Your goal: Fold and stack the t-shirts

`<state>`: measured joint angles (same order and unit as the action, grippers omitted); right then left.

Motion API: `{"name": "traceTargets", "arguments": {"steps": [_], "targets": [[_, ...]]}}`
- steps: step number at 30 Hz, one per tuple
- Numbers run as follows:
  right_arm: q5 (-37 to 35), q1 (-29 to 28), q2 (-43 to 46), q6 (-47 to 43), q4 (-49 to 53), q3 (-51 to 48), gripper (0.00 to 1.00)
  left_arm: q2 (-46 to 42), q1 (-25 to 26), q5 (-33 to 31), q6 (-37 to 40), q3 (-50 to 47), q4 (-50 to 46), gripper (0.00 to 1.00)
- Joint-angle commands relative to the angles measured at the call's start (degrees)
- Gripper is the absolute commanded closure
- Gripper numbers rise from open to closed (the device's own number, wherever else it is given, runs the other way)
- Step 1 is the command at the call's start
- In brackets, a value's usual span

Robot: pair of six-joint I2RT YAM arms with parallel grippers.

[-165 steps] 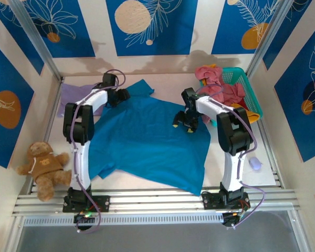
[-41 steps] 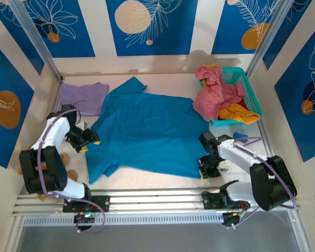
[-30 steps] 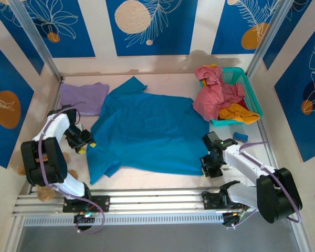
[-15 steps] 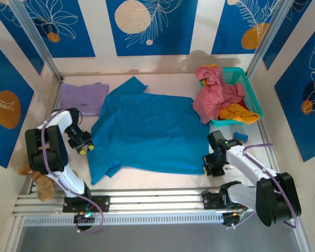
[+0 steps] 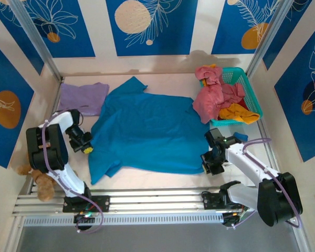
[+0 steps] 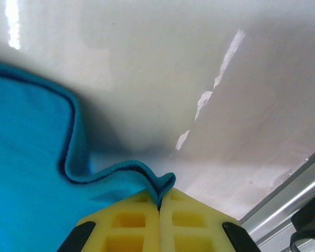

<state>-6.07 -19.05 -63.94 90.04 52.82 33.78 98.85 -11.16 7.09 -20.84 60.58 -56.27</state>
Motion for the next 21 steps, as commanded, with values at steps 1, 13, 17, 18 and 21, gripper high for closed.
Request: {"name": "traceTargets", "arguments": {"steps": [1,13,17,18,21], "targets": [[-2.89,-0.99,0.56,0.07,3.61,1.95,1.00,-3.22,-0.54,1.52,1.28,1.63,-4.74,1.00],[-3.17,0.63,0.13,-0.30,2.58,4.71,1.00,-0.25,-0.61,3.37,2.80,11.29,-11.43,1.00],[-2.47,1.62,-0.20,-1.26,1.78,5.08,1.00,0.62,-0.56,5.22,2.61,12.72,-11.97,1.00],[-2.45,1.90,-0.30,-1.51,1.84,5.45,1.00,0.90,-0.62,6.27,2.49,13.54,-12.32,1.00],[-2.39,2.88,-0.56,-2.28,1.44,6.23,1.00,1.80,-0.62,7.72,2.12,16.25,-13.43,1.00]]}}
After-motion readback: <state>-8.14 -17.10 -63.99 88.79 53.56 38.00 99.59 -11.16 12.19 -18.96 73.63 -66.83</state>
